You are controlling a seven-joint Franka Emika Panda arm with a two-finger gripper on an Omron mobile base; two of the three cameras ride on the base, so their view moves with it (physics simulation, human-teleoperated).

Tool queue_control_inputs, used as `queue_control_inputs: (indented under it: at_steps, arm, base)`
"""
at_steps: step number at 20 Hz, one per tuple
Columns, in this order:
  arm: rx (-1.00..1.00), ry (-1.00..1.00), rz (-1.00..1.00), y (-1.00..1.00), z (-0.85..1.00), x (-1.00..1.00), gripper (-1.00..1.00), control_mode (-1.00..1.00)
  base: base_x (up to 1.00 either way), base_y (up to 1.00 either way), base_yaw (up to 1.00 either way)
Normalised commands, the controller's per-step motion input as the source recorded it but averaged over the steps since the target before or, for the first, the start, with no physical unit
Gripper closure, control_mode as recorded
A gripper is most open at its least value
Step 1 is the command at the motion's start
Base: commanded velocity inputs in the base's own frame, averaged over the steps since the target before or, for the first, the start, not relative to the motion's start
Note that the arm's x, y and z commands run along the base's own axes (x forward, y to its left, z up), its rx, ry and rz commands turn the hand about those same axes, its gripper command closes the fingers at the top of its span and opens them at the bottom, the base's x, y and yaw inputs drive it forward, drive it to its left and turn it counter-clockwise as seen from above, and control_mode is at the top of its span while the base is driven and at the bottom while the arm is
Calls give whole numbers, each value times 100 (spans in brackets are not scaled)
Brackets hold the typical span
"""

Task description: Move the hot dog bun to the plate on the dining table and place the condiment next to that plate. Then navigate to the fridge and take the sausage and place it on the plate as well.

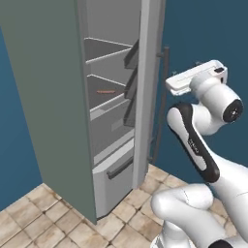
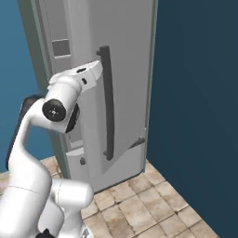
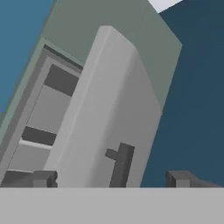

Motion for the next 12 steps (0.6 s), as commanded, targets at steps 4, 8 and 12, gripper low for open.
queue_control_inputs:
  at_steps: [4, 8, 12]
  arm:
    - [-18, -4, 6, 94, 60, -39, -100, -100]
    - [-23, 2, 2, 96, 51, -12, -100, -100]
    - [-25, 26, -18, 86, 9, 26, -100, -100]
  base:
    - [0, 0, 0]
    - [0, 0, 0]
    - [0, 0, 0]
